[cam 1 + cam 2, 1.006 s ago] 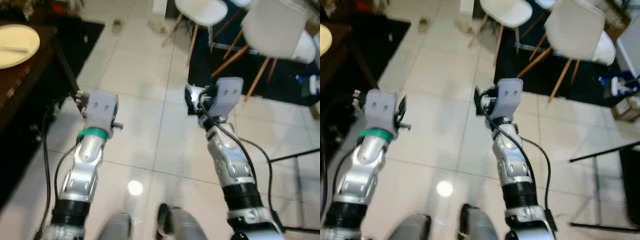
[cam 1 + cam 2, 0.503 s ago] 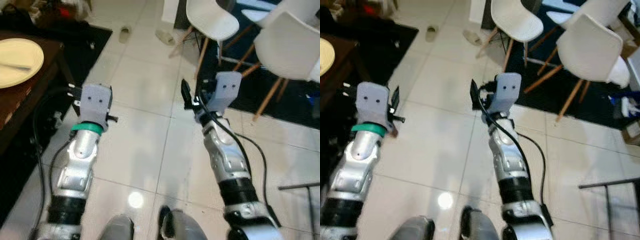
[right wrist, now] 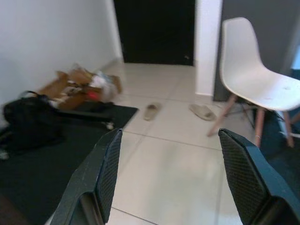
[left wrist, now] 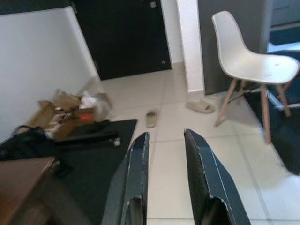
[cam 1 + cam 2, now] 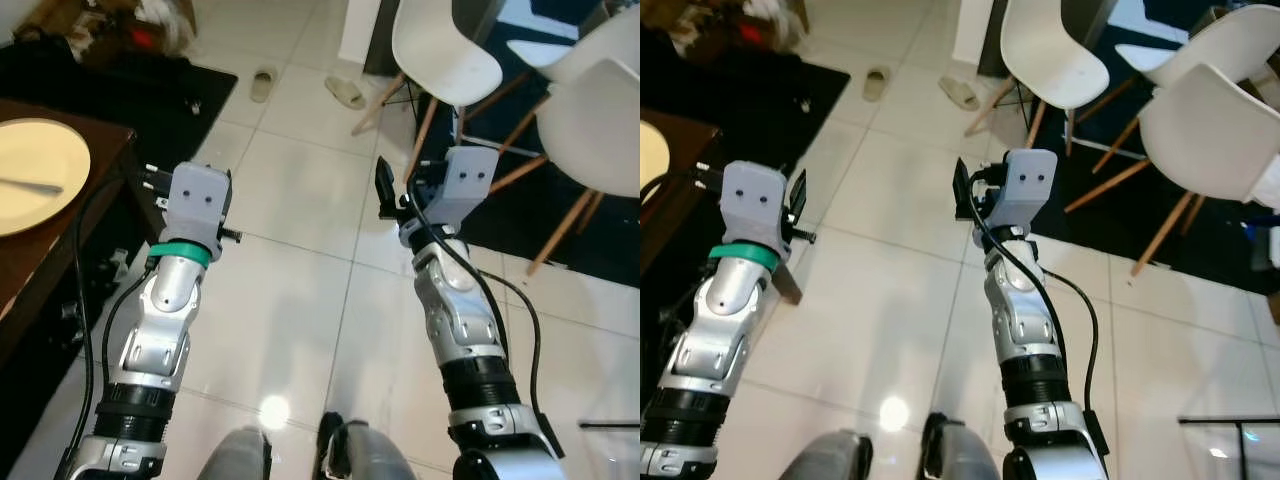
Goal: Setting the table
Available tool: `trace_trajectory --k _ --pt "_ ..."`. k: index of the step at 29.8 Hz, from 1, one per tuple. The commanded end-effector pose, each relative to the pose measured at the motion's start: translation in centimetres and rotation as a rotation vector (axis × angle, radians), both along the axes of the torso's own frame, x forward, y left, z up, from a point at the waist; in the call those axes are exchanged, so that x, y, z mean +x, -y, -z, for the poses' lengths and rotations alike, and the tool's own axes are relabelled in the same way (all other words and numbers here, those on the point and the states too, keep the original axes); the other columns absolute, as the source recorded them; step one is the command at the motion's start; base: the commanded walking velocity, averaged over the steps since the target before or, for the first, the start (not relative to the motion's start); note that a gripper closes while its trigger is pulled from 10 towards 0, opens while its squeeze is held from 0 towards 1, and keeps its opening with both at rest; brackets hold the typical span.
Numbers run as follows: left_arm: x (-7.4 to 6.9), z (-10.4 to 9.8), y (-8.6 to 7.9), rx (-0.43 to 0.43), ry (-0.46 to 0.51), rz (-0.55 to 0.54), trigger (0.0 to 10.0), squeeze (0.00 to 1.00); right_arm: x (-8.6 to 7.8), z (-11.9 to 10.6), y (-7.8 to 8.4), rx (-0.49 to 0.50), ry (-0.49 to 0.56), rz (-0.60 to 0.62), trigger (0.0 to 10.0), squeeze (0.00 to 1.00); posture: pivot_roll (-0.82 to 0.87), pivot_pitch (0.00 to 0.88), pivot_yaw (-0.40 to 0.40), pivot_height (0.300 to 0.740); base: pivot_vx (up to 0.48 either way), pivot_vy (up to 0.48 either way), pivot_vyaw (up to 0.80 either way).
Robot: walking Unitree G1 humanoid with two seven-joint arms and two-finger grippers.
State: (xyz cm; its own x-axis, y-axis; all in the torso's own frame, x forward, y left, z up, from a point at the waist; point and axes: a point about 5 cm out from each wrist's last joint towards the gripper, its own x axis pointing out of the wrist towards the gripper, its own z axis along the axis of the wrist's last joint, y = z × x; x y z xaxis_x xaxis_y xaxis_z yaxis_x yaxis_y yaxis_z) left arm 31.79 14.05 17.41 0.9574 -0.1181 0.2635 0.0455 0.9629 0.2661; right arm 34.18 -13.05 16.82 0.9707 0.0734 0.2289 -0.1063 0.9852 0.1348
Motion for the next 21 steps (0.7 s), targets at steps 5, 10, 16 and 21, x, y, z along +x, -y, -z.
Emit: trace_trajectory --k 5,10,16,21 --pt "-0.1 0.6 0.0 0.017 -0.016 0.006 10.0 0.00 0.1 0.0 0.4 0.020 0.003 0.023 10.0 0.00 0.20 0.068 -0.021 0.740 0.470 0.000 0.00" --pt "-0.1 0.3 0.3 0.025 -0.001 0.021 10.0 0.00 0.1 -0.3 0.6 0.029 0.018 0.034 10.0 0.00 0.20 0.069 -0.020 0.740 0.423 0.000 0.00" --pt "-0.5 -1.8 1.0 0.021 0.087 0.074 10.0 0.00 0.1 -2.9 0.6 0.082 0.119 0.017 10.0 0.00 0.20 0.073 -0.020 0.740 0.063 0.000 0.00" --pt "-0.3 -3.4 0.7 -0.134 0.059 0.075 10.0 0.00 0.3 -4.8 0.2 0.102 0.180 -0.023 10.0 0.00 0.21 0.076 -0.024 0.740 0.000 0.000 0.00"
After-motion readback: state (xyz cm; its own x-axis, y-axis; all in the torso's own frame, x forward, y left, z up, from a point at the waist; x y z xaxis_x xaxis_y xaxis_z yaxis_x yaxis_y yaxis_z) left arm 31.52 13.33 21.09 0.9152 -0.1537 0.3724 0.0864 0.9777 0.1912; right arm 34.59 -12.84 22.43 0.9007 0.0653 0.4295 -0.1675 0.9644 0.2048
